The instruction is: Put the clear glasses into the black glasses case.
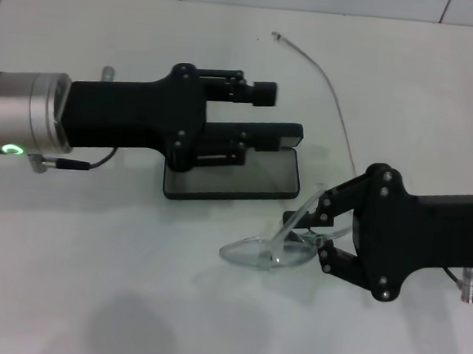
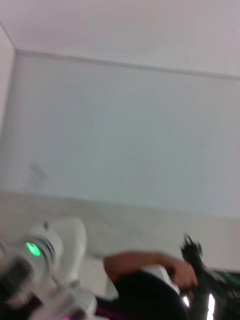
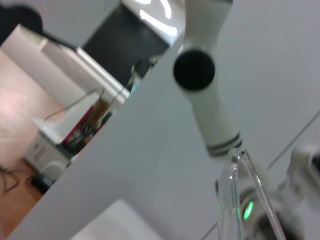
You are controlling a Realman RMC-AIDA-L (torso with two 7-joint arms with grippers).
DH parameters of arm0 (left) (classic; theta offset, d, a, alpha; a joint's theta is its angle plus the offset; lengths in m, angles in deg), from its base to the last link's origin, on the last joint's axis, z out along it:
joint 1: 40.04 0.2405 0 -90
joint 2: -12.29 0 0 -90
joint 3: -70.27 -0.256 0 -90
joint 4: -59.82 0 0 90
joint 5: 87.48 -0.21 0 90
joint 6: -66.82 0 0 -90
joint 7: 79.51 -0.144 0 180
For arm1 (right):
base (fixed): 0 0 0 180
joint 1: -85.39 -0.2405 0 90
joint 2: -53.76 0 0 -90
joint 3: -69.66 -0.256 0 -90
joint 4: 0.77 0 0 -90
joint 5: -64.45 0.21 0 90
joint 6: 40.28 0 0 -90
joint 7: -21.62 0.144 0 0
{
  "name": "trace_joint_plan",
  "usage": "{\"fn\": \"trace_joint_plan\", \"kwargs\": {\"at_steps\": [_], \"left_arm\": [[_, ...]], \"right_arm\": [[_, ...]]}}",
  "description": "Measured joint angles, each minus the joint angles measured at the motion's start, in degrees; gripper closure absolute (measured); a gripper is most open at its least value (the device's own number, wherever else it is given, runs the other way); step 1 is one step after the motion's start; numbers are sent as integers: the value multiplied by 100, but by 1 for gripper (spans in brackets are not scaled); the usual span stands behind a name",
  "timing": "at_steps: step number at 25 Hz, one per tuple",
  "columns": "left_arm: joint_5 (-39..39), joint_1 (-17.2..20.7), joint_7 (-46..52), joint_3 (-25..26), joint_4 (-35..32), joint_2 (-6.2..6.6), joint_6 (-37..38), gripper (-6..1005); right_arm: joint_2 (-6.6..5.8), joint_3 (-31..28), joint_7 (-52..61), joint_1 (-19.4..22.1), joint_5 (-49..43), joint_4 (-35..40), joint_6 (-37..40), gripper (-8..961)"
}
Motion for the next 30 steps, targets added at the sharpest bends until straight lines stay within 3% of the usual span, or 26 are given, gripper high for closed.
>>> {"fn": "trace_joint_plan", "kwargs": {"at_steps": [4,7,12,17,22,30], "left_arm": [[-77,78,15,0,5,23,-588,442],[-169,59,-92,0,6,-73,-977,442],[-185,1,-597,-1,-55,-351,-1219,442],[123,35,-982,7,-239,-485,-1199,442],[668,205,-1664,7,-212,-591,-1038,443],[1287,419,-2171,-3,-156,-601,-748,443]], "right_arm": [[-4,378,-260,56,585,-37,204,831],[0,828,-362,3,816,-55,187,831],[3,1665,-351,-291,1367,-404,-241,832],[2,2190,-274,-552,2165,-1072,-719,832],[3,2249,192,-849,2740,-1799,-743,832],[-29,2062,924,-1130,3023,-2321,-777,832]]}}
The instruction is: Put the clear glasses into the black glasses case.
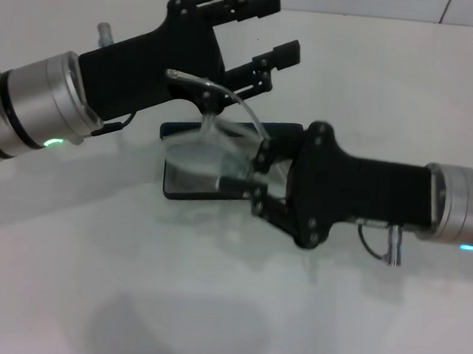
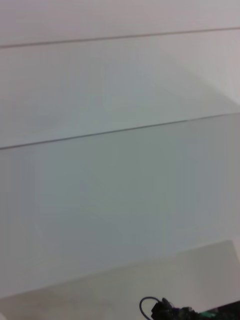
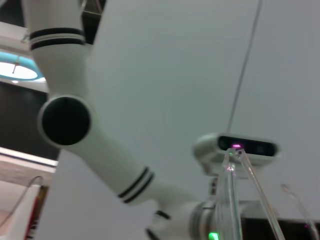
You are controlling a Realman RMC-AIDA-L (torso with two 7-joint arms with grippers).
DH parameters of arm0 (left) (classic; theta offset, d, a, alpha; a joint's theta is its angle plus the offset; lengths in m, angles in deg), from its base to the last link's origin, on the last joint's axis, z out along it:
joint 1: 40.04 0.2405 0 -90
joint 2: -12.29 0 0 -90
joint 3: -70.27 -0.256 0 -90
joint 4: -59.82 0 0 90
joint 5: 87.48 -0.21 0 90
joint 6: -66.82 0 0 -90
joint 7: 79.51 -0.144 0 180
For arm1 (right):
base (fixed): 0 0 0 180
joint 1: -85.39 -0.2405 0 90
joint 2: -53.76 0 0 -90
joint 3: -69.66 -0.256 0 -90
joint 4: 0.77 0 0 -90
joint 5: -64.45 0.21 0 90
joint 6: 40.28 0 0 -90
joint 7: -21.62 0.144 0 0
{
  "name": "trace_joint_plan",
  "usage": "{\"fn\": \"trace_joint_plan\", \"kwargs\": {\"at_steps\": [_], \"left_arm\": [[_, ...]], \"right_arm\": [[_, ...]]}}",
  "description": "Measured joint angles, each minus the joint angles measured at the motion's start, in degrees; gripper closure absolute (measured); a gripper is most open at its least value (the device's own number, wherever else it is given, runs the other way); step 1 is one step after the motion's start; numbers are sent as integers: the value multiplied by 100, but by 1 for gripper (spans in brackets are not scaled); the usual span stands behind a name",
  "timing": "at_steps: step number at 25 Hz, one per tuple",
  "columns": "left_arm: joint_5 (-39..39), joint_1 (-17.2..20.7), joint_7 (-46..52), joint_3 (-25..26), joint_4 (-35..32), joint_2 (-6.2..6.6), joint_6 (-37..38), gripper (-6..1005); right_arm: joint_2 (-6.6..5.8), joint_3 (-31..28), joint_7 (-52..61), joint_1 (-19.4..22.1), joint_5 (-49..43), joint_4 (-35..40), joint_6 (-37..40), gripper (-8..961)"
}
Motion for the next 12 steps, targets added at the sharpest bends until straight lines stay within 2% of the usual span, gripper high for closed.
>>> {"fn": "trace_joint_plan", "kwargs": {"at_steps": [4,12], "left_arm": [[64,49,-189,0,40,-4,3,443],[21,39,-193,0,48,-3,3,443]], "right_arm": [[-27,-234,316,17,-31,-6,-197,832],[-55,-237,477,-31,-108,-12,-347,833]]}}
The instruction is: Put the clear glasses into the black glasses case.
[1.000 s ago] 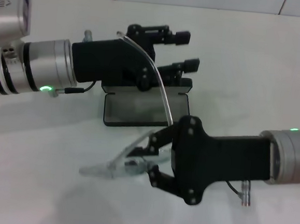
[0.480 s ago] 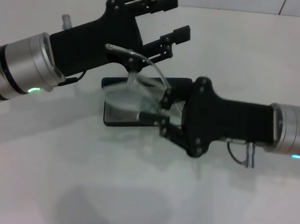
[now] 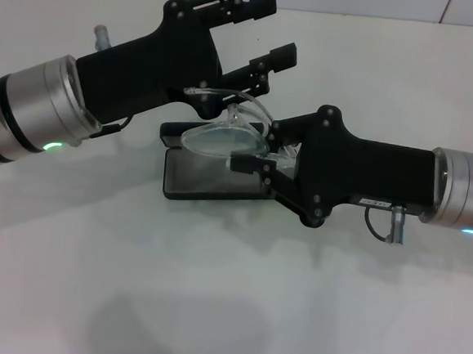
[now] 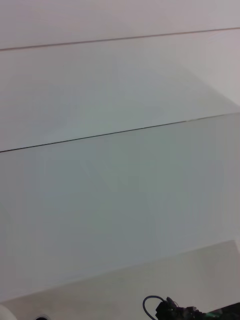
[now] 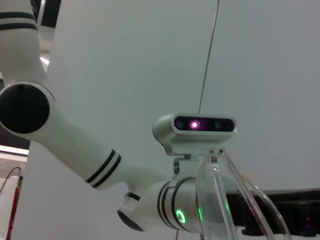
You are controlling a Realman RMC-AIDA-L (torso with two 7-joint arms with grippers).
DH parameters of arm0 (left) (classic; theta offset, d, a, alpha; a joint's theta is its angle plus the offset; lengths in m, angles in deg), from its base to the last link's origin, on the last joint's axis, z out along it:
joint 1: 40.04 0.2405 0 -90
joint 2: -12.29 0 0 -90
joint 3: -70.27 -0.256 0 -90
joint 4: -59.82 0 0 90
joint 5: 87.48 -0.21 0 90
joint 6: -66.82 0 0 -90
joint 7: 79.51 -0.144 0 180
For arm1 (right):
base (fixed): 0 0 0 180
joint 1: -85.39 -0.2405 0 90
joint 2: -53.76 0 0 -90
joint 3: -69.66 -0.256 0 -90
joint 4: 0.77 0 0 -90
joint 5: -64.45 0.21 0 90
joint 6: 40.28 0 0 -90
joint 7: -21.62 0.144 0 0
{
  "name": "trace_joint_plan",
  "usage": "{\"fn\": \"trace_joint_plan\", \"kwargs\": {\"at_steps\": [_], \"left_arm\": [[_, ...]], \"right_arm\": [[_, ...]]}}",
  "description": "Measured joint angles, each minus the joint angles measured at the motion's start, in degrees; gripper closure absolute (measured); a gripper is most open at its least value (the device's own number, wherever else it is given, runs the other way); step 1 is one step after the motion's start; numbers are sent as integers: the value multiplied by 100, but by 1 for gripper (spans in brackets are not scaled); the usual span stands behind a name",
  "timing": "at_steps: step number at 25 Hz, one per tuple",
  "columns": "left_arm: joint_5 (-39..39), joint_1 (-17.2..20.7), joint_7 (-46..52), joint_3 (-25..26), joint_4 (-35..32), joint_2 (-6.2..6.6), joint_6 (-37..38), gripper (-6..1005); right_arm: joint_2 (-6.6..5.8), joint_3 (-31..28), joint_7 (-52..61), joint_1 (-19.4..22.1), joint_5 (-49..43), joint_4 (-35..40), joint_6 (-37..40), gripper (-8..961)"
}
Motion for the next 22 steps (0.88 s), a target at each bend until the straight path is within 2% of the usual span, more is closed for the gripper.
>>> {"fn": "trace_joint_plan", "kwargs": {"at_steps": [9,11,16,18,22], "left_arm": [[-9,-32,-21,35,82,25,-98,443],[-7,-18,-97,167,102,24,-177,443],[35,45,-240,1049,205,6,-635,443],[46,66,-228,1648,355,6,-760,443],[47,195,-168,2369,550,27,-794,443]], "right_arm": [[-16,2,13,-2,-73,57,-86,829],[-33,2,8,4,-86,90,-101,828],[-54,2,17,49,-412,400,-466,823],[-48,1,169,150,-781,798,-830,821],[34,219,1431,748,-2665,2668,-2683,818]]}}
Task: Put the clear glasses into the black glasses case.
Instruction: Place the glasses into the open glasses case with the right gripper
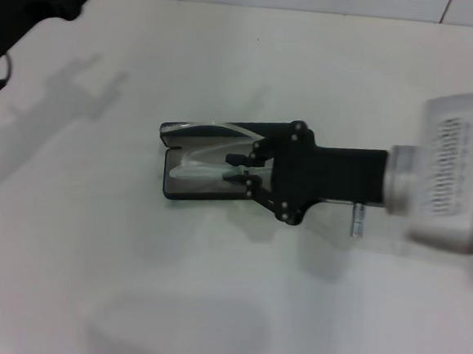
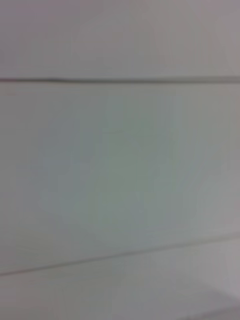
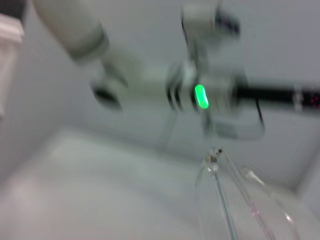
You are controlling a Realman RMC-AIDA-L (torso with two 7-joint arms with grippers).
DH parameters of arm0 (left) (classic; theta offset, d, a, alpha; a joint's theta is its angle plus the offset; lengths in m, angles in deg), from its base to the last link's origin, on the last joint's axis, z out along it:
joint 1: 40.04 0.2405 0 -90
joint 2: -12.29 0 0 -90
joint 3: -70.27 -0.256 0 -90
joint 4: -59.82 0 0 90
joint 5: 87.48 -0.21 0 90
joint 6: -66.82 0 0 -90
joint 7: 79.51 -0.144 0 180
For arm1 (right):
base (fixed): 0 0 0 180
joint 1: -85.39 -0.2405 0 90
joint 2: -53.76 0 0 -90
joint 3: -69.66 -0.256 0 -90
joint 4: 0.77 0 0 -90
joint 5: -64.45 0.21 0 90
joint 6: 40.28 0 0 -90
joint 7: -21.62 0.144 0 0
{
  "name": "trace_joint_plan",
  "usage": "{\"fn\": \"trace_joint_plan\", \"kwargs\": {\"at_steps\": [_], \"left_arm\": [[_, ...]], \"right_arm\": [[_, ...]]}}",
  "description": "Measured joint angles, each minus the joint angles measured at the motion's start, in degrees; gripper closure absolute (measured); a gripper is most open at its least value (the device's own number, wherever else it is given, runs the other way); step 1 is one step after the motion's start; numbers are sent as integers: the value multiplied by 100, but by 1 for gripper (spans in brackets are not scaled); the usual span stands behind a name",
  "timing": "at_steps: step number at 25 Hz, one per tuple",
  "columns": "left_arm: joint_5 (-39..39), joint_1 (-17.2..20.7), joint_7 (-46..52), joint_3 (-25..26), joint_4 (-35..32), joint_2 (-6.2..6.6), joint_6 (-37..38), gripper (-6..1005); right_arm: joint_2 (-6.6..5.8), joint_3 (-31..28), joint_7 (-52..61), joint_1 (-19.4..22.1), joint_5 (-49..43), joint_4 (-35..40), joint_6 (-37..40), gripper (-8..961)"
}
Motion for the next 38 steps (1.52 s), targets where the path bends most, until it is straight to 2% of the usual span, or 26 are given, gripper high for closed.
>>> {"fn": "trace_joint_plan", "kwargs": {"at_steps": [4,6,8,13,20,30,34,38], "left_arm": [[0,185,18,131,19,-3,-1,444],[-13,239,22,133,20,-3,-1,444],[-38,255,32,127,21,-3,-6,444],[-81,212,90,106,26,-11,-14,444],[-209,120,238,92,39,-5,-46,444],[-250,-21,253,-136,107,-21,-110,444],[-250,-41,253,-215,112,-20,-111,444],[-250,-45,252,-245,112,-16,-111,444]], "right_arm": [[39,917,1147,542,-1936,1468,-1840,814],[38,1343,1488,661,-2584,1773,-2501,812],[37,1555,1620,702,-2870,1848,-2793,811],[43,1772,1765,712,-2889,1653,-3243,806],[54,2370,1961,725,-2870,1347,-4352,800],[53,2567,2091,649,-2725,1027,-4515,791],[53,2753,2093,616,-2670,876,-4945,787],[55,2979,2094,405,-2412,671,-5198,784]]}}
